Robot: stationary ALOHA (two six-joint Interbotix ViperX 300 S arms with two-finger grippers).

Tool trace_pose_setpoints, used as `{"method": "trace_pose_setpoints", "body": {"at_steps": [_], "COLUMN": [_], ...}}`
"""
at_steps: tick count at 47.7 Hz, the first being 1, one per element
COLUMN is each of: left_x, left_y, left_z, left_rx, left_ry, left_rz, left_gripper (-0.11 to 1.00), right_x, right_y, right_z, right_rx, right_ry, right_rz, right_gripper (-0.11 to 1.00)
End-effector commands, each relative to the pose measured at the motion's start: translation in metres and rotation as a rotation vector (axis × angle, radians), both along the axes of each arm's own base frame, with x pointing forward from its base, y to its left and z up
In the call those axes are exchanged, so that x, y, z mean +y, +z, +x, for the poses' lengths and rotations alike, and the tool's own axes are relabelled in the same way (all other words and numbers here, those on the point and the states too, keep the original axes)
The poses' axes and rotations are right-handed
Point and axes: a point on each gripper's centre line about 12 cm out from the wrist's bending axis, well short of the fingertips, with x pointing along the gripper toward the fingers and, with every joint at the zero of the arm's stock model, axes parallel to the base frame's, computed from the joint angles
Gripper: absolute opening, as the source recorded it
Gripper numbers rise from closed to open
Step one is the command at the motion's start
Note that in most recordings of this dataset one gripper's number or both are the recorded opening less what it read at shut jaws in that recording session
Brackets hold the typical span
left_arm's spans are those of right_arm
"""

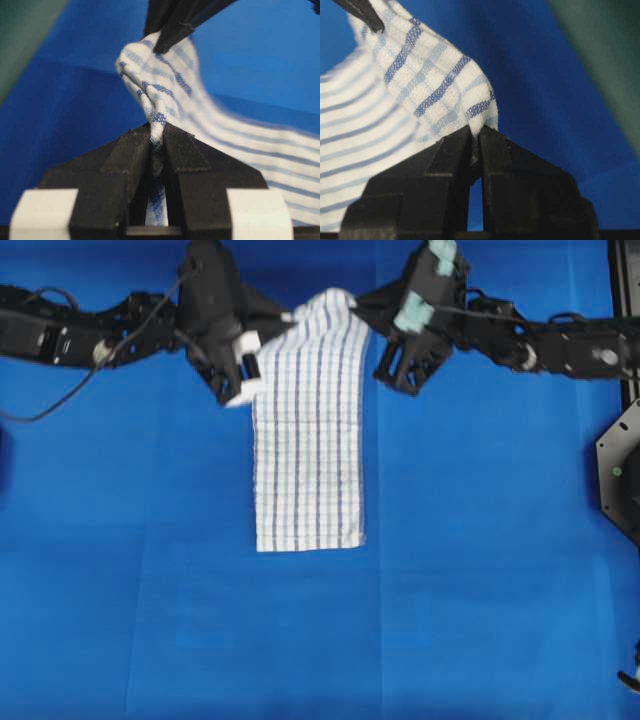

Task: Fold the blue towel.
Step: 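Fold the top end down over the bottom half and release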

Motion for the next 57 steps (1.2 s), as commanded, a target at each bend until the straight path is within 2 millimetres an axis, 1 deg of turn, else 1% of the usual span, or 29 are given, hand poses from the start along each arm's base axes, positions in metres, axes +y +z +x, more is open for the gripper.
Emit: {"method": "trace_pose_setpoints", "body": {"at_steps": [1,6,7,14,18,23,36,45,52,57], "left_x": [-0.021,-0.045,-0.049,-0.079,-0.092,-0.103,-0.132,-0.147,-0.152,-0.153], "left_y": [0.017,0.015,0.014,0.009,0.008,0.002,-0.029,-0.047,-0.063,-0.074], "left_z": [0.000,-0.001,-0.002,-0.005,-0.005,-0.006,-0.005,-0.004,-0.002,-0.002], "left_rx": [-0.045,-0.041,-0.039,-0.030,-0.030,-0.030,-0.019,-0.002,0.014,0.028], "left_ry": [-0.054,-0.112,-0.120,-0.192,-0.223,-0.231,-0.217,-0.220,-0.197,-0.169], "left_rz": [0.016,0.009,0.004,-0.005,-0.010,-0.036,-0.148,-0.176,-0.217,-0.255], "left_gripper": [0.03,0.03,0.03,0.03,0.03,0.03,0.03,0.03,0.03,0.03], "right_x": [0.017,0.040,0.047,0.078,0.094,0.112,0.139,0.155,0.160,0.163], "right_y": [0.014,0.014,0.013,0.009,0.007,0.002,-0.018,-0.030,-0.043,-0.049], "right_z": [-0.001,-0.003,-0.004,-0.001,0.000,0.001,0.006,0.015,0.017,0.018], "right_rx": [-0.046,-0.052,-0.051,-0.049,-0.046,-0.046,-0.001,0.031,0.063,0.077], "right_ry": [0.029,0.069,0.082,0.138,0.165,0.172,0.175,0.184,0.166,0.157], "right_rz": [0.010,0.036,0.044,0.088,0.110,0.138,0.190,0.218,0.238,0.249], "right_gripper": [-0.03,-0.03,-0.03,-0.03,-0.03,-0.03,-0.03,-0.03,-0.03,-0.03]}}
